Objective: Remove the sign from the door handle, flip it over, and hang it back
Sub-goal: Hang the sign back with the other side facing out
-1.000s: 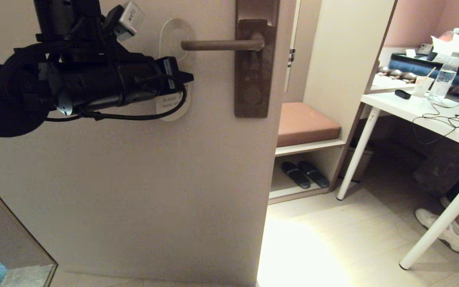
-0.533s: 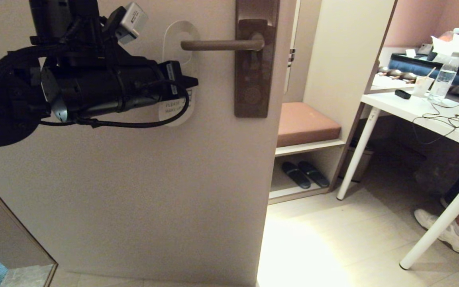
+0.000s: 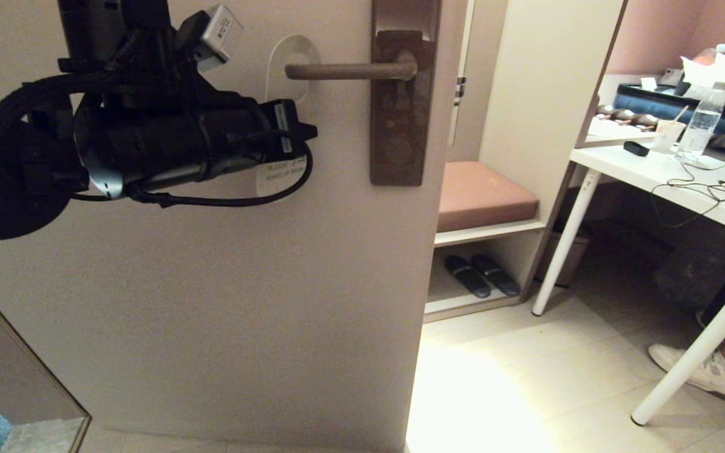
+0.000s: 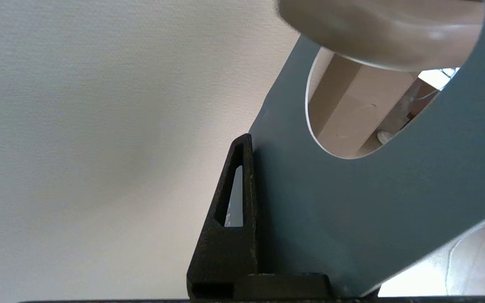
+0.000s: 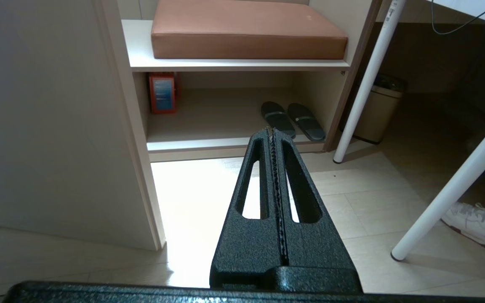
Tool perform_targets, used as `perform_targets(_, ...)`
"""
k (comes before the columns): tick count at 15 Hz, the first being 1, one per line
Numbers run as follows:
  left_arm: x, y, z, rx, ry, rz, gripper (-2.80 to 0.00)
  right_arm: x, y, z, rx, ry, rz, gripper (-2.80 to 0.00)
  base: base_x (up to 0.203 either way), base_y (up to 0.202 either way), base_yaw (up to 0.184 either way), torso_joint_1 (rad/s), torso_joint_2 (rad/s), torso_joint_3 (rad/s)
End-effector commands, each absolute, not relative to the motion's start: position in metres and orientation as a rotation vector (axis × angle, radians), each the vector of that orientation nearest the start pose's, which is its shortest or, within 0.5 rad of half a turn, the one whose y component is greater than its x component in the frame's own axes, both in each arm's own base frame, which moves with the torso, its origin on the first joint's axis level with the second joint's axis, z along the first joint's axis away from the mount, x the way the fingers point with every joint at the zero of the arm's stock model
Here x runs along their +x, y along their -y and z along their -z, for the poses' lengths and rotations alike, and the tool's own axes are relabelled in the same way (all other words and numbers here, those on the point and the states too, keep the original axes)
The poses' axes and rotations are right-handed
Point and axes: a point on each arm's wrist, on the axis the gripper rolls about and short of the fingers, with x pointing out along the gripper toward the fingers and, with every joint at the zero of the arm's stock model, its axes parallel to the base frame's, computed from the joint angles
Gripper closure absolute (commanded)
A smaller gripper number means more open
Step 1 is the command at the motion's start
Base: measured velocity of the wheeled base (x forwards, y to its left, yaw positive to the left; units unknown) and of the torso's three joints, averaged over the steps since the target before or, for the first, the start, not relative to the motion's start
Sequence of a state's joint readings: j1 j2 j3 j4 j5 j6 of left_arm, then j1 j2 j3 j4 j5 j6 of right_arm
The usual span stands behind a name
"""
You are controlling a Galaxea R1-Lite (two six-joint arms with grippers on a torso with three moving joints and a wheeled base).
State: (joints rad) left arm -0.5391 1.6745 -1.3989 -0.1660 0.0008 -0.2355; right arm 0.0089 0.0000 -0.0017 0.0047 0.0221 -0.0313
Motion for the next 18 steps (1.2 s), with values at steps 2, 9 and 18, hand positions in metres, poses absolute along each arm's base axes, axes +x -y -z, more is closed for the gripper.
perform_targets(2, 0.277, 0.169, -0.310, -0.192, -0.173, 0.505, 0.00, -0.023, 0.000, -0.075, -0.032, -0.004, -0.032, 0.00, 0.000, 0.000, 0.000, 0.000, 0.00, 0.000)
perform_targets(9, 0.278, 0.181, -0.309, -0.172, -0.160, 0.477, 0.00, -0.023, 0.000, -0.075, -0.032, -0.004, -0.032, 0.00, 0.000, 0.000, 0.000, 0.000, 0.00, 0.000)
perform_targets(18, 0.270, 0.201, -0.309, -0.164, -0.156, 0.496, 0.00, -0.023, 0.000, -0.075, -0.032, -0.004, -0.032, 0.00, 0.000, 0.000, 0.000, 0.000, 0.00, 0.000)
